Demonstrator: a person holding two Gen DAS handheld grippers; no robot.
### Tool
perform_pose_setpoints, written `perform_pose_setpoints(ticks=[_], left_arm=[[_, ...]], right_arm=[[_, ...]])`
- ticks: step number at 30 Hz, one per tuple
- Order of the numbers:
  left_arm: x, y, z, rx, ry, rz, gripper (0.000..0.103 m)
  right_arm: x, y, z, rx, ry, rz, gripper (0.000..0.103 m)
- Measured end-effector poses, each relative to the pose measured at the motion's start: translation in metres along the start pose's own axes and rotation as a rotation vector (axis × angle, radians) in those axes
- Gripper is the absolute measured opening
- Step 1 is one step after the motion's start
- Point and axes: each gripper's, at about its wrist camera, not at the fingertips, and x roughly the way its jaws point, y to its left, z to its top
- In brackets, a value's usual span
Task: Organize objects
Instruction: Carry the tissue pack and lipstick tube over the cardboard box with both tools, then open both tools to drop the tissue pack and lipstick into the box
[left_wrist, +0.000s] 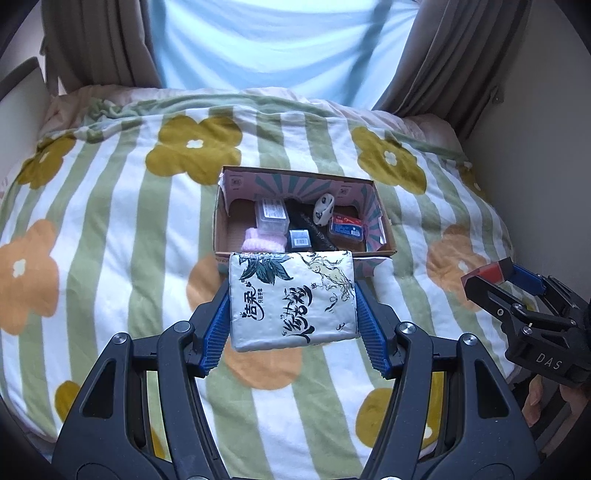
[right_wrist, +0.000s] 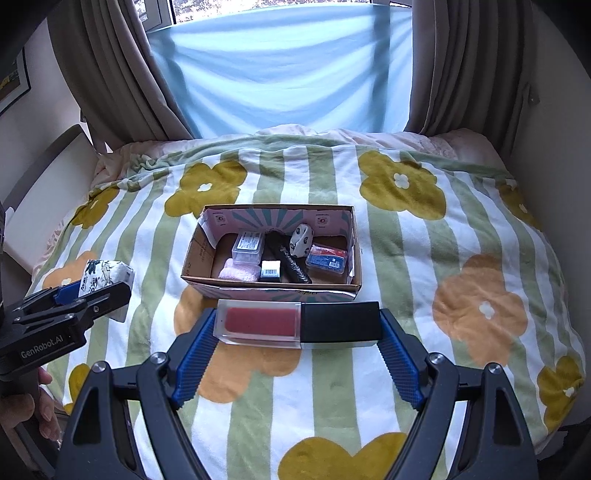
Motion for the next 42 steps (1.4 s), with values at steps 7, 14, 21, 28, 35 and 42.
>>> perform_pose_setpoints(ticks=[7, 14, 21, 28, 35, 42], left_arm=[[0.030, 0.008, 0.041, -0.032, -0.007, 0.001, 0.059], [0.081, 0.019, 0.087, -0.036, 0.010, 0.006, 0.059], [0.159, 0.026, 0.128, -0.003, 0.054, 0.035, 0.059], [0.244, 0.032, 0.134, 0.014, 0.131, 0.067, 0.059], [0.306, 0.036, 0.120, 0.022, 0.188, 0.080, 0.059], [0.327, 0.041, 0.112, 0.001, 0.198, 0.084, 0.059]], right_arm=[[0.031, -0.009, 0.037, -0.017, 0.005, -0.002, 0.080], [0.080, -0.014, 0.075, -0.058, 0.020, 0.023, 0.080], [0.153, -0.014, 0.094, -0.128, 0.074, 0.049, 0.080], [0.224, -0.011, 0.088, -0.186, 0.148, 0.088, 0.080], [0.277, -0.015, 0.067, -0.210, 0.209, 0.108, 0.080], [0.293, -0.021, 0.056, -0.212, 0.229, 0.124, 0.080]])
